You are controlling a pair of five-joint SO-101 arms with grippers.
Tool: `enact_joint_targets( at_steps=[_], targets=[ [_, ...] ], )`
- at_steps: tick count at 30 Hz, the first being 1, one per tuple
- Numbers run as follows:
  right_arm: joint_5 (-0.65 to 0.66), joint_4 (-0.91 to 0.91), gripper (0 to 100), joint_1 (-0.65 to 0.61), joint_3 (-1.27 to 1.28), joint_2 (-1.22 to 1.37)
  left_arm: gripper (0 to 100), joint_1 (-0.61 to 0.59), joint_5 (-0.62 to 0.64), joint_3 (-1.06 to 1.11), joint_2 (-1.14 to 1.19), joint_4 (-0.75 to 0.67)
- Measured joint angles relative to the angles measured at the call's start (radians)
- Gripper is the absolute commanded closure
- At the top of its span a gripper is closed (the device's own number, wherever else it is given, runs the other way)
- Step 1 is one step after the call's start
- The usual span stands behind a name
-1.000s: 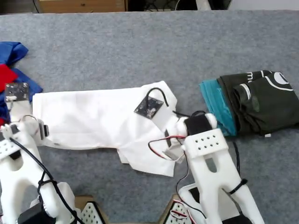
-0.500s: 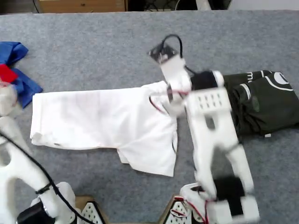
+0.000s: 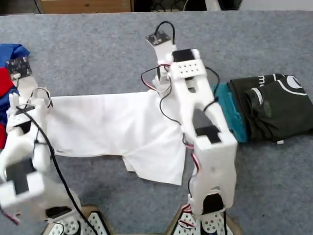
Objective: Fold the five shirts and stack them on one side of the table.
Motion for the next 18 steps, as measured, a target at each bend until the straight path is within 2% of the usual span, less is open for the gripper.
enact_joint_targets(
  at_steps=[4,8,13,18],
  targets=[
    [-0.002,-0.029,98.6,0.037,-0.098,0.172,97,-0.021,0.009,-0.109,0.112,0.057],
    [0.0,0.032,98.6,0.072,-0.252,0.253,97,-0.037,0.026,-0.181,0.144,0.141],
    [0.0,0.104,98.6,0.1,-0.394,0.279,97,-0.066,0.064,-0.198,0.152,0.152],
    [0.026,0.137,98.6,0.15,-0.427,0.322,97,-0.066,0.063,-0.198,0.152,0.152]
  ],
)
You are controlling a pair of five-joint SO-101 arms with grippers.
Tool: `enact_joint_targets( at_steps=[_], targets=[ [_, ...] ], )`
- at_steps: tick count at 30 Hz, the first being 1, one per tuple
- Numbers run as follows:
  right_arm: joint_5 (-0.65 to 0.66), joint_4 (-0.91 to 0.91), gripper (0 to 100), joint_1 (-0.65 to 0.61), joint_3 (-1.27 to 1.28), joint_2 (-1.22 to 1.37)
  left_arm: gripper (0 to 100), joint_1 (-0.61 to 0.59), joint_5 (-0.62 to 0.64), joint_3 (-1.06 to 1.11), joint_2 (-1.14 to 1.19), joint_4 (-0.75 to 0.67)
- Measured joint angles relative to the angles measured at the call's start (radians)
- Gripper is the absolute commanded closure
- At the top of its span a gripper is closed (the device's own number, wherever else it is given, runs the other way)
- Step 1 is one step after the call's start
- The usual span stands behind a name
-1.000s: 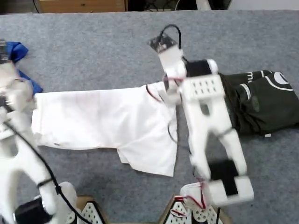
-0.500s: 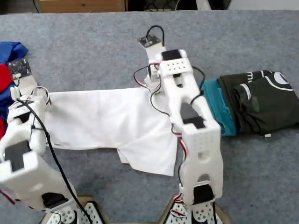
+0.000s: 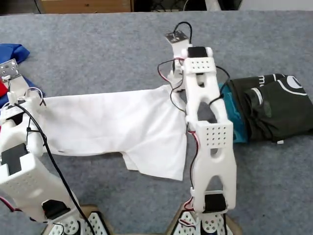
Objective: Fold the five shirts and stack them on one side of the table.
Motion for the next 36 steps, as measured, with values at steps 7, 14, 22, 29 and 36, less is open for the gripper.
enact_joint_targets(
  at_steps=[7,14,22,29,36],
  targets=[
    [0.058,0.104,98.6,0.015,-0.089,-0.017,97,-0.005,0.0,0.002,-0.057,0.057],
    [0.058,0.164,98.6,-0.021,-0.209,-0.049,97,0.078,0.0,0.0,-0.321,0.166],
    [0.044,0.164,98.6,-0.127,-0.25,0.052,97,0.112,0.0,-0.029,-0.048,0.12],
    [0.038,0.163,98.6,-0.041,-0.397,0.204,97,0.052,-0.018,-0.15,0.074,0.141],
    [0.037,0.201,98.6,-0.02,-0.571,0.299,97,0.037,-0.026,-0.169,0.075,0.144]
  ],
)
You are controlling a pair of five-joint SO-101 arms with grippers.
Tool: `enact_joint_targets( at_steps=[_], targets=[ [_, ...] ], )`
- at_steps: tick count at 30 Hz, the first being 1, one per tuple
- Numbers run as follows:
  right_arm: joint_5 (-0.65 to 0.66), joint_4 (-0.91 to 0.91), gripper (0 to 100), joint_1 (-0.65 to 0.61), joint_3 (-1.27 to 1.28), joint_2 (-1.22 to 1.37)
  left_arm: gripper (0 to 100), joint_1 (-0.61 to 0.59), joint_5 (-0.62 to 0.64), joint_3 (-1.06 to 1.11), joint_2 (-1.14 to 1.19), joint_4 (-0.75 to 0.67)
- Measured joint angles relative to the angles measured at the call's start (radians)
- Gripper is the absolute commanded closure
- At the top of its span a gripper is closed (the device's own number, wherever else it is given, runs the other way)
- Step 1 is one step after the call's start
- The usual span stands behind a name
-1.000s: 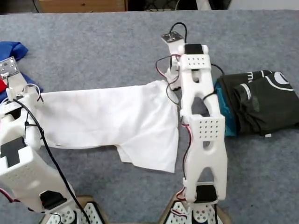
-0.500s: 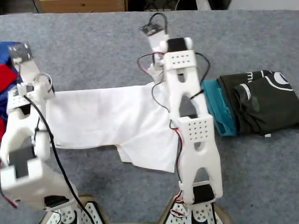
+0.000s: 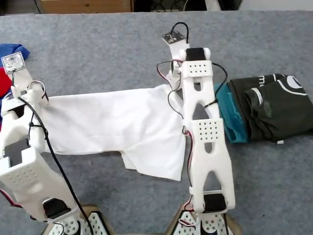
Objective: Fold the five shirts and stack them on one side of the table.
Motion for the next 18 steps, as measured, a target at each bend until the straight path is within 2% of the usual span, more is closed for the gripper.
enact_joint_targets(
  at_steps=[7,18],
  targets=[
    [0.0,0.064,98.6,-0.005,-0.176,-0.014,97,0.0,-0.003,-0.014,-0.034,0.052],
    [0.0,0.066,98.6,-0.13,0.075,-0.15,97,0.0,-0.003,0.006,-0.124,0.094]
  ],
)
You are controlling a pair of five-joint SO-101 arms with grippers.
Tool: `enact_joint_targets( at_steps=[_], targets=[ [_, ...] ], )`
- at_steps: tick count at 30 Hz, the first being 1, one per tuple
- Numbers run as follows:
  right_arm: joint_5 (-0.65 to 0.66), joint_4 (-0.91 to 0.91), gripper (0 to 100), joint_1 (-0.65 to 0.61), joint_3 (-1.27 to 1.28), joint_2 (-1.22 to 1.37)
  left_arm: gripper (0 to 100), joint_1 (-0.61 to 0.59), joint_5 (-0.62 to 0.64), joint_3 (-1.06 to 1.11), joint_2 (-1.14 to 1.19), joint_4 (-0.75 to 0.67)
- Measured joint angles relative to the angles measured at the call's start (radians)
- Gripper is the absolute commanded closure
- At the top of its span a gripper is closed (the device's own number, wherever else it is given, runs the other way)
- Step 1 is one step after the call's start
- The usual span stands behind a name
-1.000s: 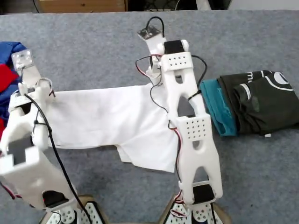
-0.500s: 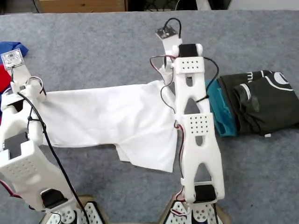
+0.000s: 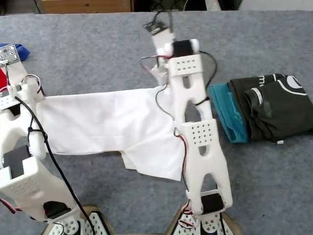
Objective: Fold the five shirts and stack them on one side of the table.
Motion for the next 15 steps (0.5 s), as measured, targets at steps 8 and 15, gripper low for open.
enact_joint_targets(
  at_steps=[8,15],
  targets=[
    [-0.02,-0.083,98.6,0.072,0.029,0.11,97,0.026,-0.002,0.161,0.0,-0.157],
    [-0.02,-0.063,98.6,0.098,0.006,0.132,97,0.021,-0.002,0.18,-0.025,-0.18]
  ],
)
